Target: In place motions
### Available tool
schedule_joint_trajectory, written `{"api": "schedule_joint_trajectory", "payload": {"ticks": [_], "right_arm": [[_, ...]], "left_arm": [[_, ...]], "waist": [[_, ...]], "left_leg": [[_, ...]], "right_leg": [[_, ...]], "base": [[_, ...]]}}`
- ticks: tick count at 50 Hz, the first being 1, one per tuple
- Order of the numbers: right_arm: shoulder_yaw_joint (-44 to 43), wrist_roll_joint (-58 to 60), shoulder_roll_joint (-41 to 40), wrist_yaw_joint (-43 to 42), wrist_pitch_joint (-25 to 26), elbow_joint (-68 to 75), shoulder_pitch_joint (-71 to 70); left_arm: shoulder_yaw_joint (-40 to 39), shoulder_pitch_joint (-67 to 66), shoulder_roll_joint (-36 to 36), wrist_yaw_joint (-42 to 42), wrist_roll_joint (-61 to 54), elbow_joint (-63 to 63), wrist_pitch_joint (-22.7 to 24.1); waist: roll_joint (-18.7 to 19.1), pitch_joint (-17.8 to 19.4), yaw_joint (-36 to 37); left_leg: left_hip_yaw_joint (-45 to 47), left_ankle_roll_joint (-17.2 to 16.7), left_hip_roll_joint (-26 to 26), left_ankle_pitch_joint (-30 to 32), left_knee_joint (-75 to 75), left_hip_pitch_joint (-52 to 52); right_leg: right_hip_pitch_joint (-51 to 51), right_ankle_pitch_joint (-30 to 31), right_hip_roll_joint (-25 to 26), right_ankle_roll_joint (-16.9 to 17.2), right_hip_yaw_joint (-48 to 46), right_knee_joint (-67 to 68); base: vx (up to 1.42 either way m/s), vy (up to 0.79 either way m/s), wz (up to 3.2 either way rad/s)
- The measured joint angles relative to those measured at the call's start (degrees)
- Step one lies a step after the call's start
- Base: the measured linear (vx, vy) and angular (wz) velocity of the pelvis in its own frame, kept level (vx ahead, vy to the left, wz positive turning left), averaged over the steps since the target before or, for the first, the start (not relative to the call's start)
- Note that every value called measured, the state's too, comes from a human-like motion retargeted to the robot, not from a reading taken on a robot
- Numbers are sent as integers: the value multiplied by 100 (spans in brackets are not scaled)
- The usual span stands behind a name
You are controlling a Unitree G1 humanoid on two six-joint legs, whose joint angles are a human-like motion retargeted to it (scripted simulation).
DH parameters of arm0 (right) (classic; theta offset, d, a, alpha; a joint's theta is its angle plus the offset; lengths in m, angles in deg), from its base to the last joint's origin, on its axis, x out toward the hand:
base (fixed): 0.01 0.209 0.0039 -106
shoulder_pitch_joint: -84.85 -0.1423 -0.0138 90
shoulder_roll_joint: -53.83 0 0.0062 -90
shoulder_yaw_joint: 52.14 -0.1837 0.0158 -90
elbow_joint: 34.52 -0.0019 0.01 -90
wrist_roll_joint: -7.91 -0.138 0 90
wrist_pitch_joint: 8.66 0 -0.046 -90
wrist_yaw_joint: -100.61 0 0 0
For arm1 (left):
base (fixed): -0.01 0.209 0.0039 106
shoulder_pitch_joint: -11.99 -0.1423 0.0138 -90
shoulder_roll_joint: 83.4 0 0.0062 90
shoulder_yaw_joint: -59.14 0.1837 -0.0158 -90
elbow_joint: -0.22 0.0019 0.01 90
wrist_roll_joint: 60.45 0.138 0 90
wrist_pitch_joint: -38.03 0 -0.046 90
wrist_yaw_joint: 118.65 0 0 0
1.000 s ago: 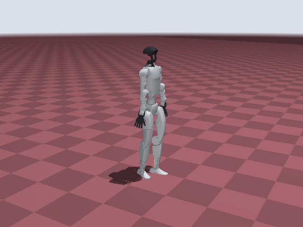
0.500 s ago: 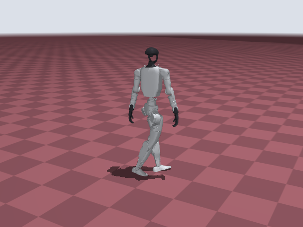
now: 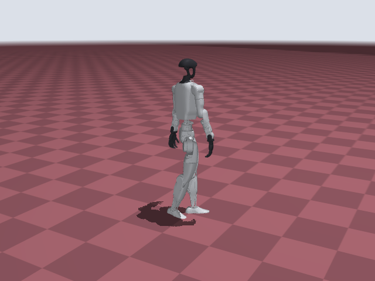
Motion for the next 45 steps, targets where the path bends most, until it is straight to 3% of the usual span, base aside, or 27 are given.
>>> {"api": "schedule_joint_trajectory", "payload": {"ticks": [8,18,24,35,45], "right_arm": [[-259,5,43,-82,278,457,20],[-284,-137,151,-256,369,631,-22],[-649,-506,247,-565,505,946,252],[-1002,-716,341,-823,896,2014,697],[-898,-610,87,-337,821,1988,1039]], "left_arm": [[-385,-608,-58,-99,4,-87,-73],[-730,-1072,-749,-562,108,-182,-140],[-318,-770,-928,-669,281,-440,-147],[517,-102,-1246,-751,138,-1041,67],[1077,-253,-1341,-812,756,-971,199]], "waist": [[336,-469,-1202],[1217,-1116,-2854],[1472,-1361,-3194],[1502,-1145,-3472],[1371,-1162,-3404]], "left_leg": [[631,490,485,-206,95,271],[2098,533,1258,-474,-142,457],[2597,501,1354,-630,-229,460],[2935,474,1480,-688,-56,585],[2704,450,1440,-622,-37,533]], "right_leg": [[-441,235,57,-362,1458,153],[-1043,885,658,-751,3156,-308],[-1409,1229,730,-870,3732,-503],[-1609,1381,810,-988,4337,-401],[-1615,1365,761,-974,4317,-421]], "base": [[21,-17,-199],[0,-27,-197],[-9,-12,-139],[-7,-6,-43],[-1,-9,19]]}}
